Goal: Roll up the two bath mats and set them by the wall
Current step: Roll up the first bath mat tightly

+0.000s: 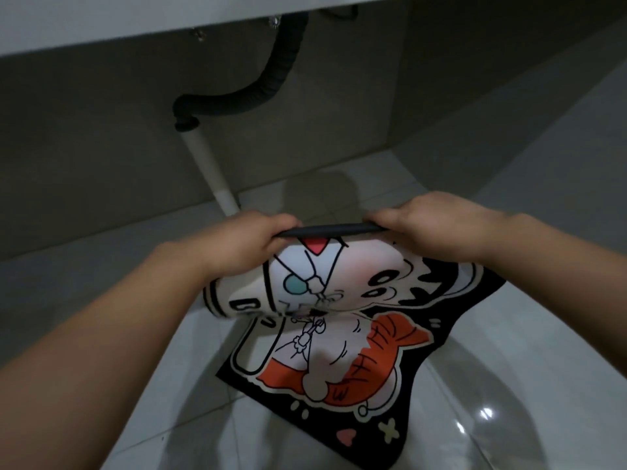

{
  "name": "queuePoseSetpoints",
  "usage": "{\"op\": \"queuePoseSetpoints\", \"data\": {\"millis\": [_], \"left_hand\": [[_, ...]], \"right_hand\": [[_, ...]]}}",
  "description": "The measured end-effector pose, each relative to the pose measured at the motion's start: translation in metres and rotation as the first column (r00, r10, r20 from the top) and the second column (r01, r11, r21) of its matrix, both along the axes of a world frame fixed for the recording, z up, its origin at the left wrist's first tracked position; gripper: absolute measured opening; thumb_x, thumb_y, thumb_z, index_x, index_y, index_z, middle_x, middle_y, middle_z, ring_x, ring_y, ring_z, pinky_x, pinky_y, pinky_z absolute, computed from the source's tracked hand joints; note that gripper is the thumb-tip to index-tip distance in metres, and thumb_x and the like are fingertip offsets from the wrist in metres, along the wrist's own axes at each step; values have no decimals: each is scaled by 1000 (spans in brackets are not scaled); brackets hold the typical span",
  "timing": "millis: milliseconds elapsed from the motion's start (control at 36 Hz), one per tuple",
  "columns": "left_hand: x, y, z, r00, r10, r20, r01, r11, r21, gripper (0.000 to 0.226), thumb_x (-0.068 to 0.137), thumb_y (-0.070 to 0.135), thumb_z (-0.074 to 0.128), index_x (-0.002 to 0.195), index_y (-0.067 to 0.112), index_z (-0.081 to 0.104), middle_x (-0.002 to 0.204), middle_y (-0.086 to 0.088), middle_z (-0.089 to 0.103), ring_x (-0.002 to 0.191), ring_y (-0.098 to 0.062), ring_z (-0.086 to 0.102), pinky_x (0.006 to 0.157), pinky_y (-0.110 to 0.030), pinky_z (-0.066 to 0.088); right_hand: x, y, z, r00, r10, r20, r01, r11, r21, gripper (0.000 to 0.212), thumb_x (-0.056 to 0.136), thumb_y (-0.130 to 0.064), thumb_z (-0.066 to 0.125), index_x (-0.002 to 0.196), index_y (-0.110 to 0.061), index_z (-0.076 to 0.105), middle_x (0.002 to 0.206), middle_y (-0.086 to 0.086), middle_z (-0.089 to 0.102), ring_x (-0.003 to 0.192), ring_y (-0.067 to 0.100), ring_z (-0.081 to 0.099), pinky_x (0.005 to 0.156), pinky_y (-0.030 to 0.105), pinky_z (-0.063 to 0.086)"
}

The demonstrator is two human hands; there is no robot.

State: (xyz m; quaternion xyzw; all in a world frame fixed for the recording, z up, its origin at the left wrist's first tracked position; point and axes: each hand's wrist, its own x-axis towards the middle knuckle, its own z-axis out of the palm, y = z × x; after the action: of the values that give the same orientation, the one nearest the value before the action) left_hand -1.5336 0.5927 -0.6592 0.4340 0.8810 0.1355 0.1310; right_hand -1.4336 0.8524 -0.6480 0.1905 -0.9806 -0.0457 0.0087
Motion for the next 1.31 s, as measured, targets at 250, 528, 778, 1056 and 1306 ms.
{"op": "queuePoseSetpoints", "data": {"millis": [250, 528, 778, 1056, 1306], "left_hand": [[1, -8, -4, 993, -64, 104, 74, 992, -99, 23, 95, 19, 45, 96, 41, 43, 89, -3, 61, 83, -21, 59, 77, -39, 50], [0, -8, -9, 998, -33, 54, 38, 994, -102, 37, 93, 22, 42, 114, 52, 39, 103, -1, 65, 95, -22, 62, 83, -42, 52], [7, -8, -13, 996, -31, 88, 32, 999, -13, 44, 82, 71, 23, 91, 36, 50, 81, 2, 60, 79, -15, 59, 73, -35, 48], [2, 0, -8, 998, 19, 55, -9, 986, -167, 21, 96, 43, 41, 98, 23, 48, 77, 5, 53, 73, -15, 53, 61, -29, 38], [-2, 17, -1, 1000, -7, -18, 1, 961, -277, 16, 89, 27, 59, 90, 27, 43, 78, 5, 50, 74, -19, 50, 62, -30, 37]], "right_hand": [[6, 2, -12, 994, 108, 27, -107, 994, -26, 50, 89, -55, 15, 127, -29, 34, 89, 2, 64, 74, 24, 60, 67, 40, 51], [5, 4, 1, 998, 42, 52, -50, 984, 171, 78, 91, -8, 41, 150, -35, -1, 126, 4, 53, 78, 21, 51, 65, 29, 35], [19, 6, -13, 974, 215, -76, -210, 975, 67, 59, 96, -52, 17, 144, -22, 35, 79, 0, 60, 50, 17, 49, 48, 24, 27], [19, -1, -10, 997, 66, -30, -65, 998, 22, 55, 96, -44, 20, 149, -30, 19, 107, 0, 52, 88, 22, 56, 66, 32, 41], [5, -4, -7, 935, -234, 266, 268, 958, -99, 13, 85, -26, 58, 87, -27, 45, 87, 1, 56, 81, 24, 55, 67, 34, 44]]}}
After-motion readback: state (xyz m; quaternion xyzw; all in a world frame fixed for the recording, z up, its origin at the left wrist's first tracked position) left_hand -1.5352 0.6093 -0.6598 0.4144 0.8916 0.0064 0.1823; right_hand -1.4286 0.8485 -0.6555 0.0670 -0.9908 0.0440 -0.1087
